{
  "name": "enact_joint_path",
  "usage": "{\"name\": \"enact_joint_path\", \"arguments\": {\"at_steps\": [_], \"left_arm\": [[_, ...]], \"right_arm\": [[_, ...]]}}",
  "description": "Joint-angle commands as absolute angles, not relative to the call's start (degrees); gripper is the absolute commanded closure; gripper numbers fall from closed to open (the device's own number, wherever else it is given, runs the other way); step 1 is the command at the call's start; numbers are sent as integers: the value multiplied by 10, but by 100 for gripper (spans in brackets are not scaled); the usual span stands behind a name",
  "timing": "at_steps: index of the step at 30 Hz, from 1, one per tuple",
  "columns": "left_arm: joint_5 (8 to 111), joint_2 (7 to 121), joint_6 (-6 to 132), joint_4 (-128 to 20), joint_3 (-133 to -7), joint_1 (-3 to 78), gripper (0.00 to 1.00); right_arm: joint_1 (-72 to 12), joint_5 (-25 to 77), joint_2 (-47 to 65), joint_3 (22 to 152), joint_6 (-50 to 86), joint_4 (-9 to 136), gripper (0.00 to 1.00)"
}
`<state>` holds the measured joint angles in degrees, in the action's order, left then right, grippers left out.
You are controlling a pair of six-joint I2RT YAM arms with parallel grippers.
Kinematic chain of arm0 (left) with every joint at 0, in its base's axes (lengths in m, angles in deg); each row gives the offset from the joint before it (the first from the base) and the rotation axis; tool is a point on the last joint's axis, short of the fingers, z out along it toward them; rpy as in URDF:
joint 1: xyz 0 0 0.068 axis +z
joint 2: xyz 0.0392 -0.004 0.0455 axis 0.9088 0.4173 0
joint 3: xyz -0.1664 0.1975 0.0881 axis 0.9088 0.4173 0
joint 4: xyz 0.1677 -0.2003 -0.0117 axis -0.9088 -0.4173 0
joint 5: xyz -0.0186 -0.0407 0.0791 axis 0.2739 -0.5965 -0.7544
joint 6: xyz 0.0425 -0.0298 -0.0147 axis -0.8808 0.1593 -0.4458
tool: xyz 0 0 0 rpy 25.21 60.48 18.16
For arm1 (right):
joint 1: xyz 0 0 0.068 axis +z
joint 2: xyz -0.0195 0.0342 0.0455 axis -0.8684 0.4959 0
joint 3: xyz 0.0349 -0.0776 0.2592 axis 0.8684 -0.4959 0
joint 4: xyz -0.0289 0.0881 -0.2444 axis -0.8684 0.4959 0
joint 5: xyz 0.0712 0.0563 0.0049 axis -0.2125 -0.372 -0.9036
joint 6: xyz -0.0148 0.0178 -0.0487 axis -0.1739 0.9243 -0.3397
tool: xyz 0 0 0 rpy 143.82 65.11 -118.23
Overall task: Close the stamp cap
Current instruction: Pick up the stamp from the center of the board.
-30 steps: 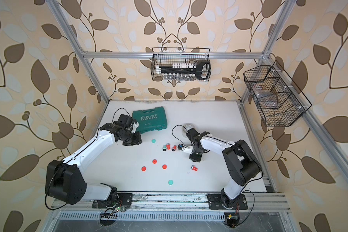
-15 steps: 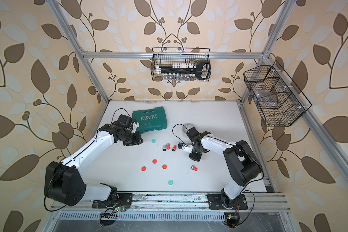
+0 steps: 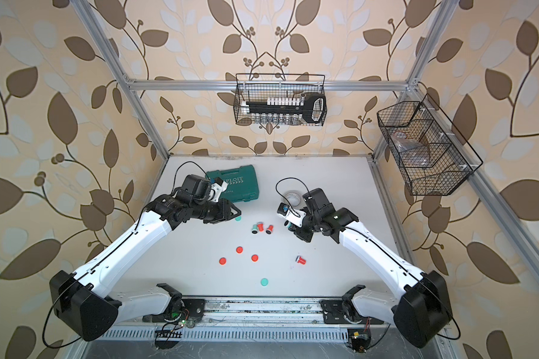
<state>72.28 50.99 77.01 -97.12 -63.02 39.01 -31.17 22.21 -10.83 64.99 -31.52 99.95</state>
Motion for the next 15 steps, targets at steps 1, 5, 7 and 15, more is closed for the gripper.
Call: {"name": "enact_joint_path", "arguments": {"at_steps": [1,5,7,15], "left_arm": [[756,497,851,-945,-674,346,56],[757,500,894,-925,-707,298,53],[757,504,915,-913,-719,276,51],[713,539,939,-910,-768,183,47]], "right_arm": [[-308,167,-154,640,-293,974,91],[-296,151,-199,634,-287,955,91],[-288,144,-215,632,-285,945,91],[-259,128,-240,634,-273,908,92]]}}
